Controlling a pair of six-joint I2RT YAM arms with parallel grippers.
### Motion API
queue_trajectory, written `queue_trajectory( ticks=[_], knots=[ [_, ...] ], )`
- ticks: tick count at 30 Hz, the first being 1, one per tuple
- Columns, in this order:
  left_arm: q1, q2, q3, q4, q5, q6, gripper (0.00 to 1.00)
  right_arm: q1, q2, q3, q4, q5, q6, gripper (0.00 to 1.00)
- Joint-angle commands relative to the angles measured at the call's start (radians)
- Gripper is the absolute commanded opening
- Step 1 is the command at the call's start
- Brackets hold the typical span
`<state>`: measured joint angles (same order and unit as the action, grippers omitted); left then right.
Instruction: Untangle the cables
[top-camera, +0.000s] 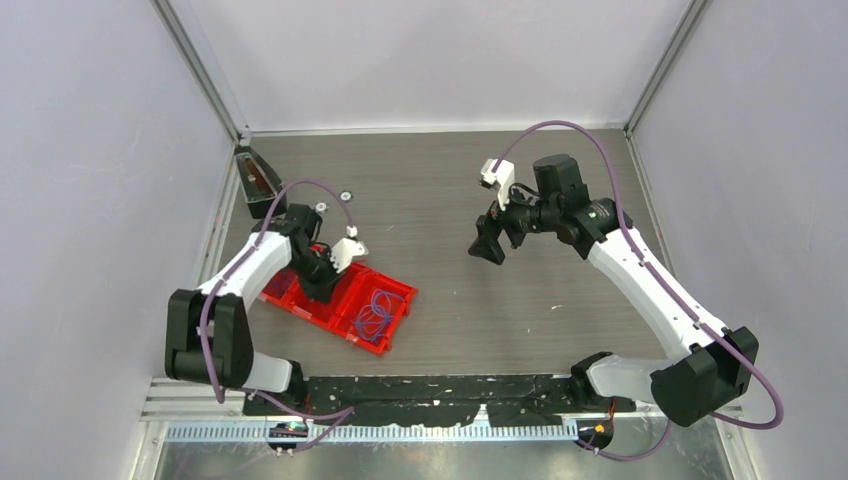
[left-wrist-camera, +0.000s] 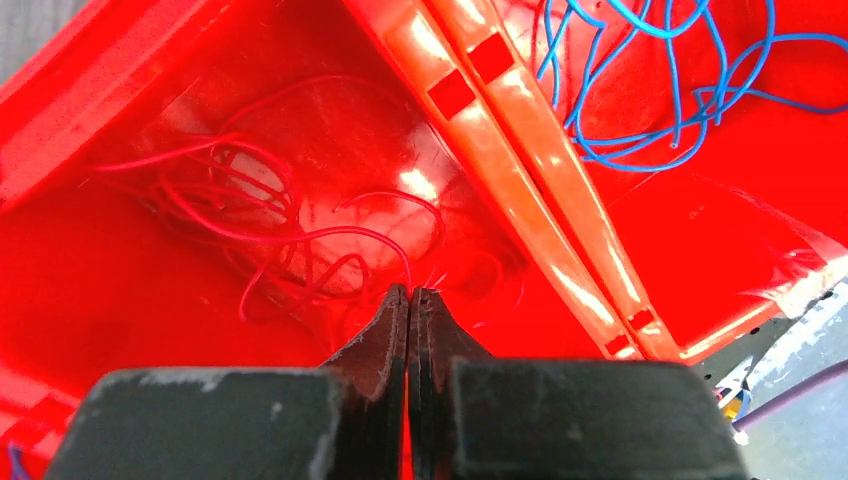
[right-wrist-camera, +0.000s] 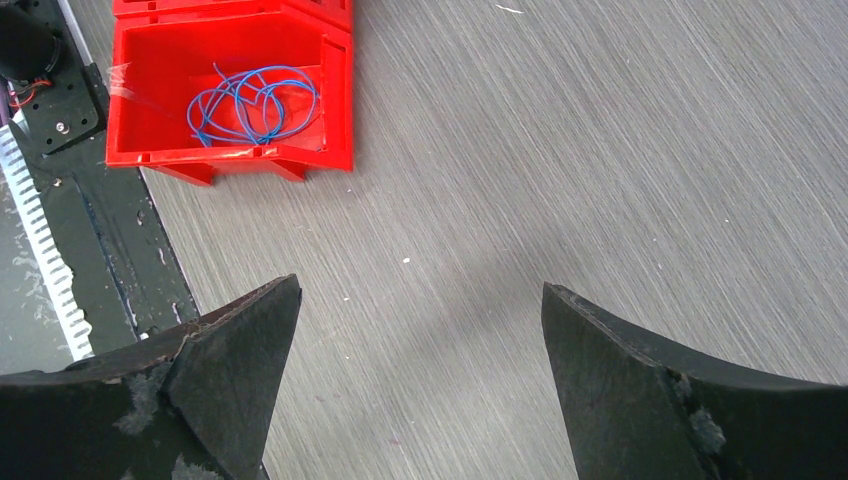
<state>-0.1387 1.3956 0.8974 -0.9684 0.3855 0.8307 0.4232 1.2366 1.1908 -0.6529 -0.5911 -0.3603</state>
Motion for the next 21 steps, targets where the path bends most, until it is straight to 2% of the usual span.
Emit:
queue_trajectory(
  ticks=[1,7,12,14,18,21],
  knots=[
    [-0.005,0.079,0.008,0.009,-0.004,0.045,0.00,-0.003,-0.030,0.000,0.027,0.002,0.006,0.97],
    [-0.013,0.196,0.042,0.083,-0.041,0.006,0.00,-0.003,-0.026,0.009,0.023,0.006,0.008,0.97],
    [-0.013,0.215,0.054,0.103,-0.048,-0.012,0.01,-0.004,-0.028,0.012,0.020,0.010,0.007,0.97],
    [-0.013,0.188,0.039,0.102,-0.049,-0.012,0.15,-0.005,-0.026,0.014,0.019,0.008,0.006,0.97],
    [-0.013,0.073,0.022,0.075,-0.044,-0.022,0.37,-0.005,-0.028,0.016,0.018,0.014,0.006,0.97],
    [-0.013,0.000,0.039,0.031,-0.037,-0.032,0.47,-0.004,-0.027,0.014,0.020,0.009,0.006,0.97]
  ],
)
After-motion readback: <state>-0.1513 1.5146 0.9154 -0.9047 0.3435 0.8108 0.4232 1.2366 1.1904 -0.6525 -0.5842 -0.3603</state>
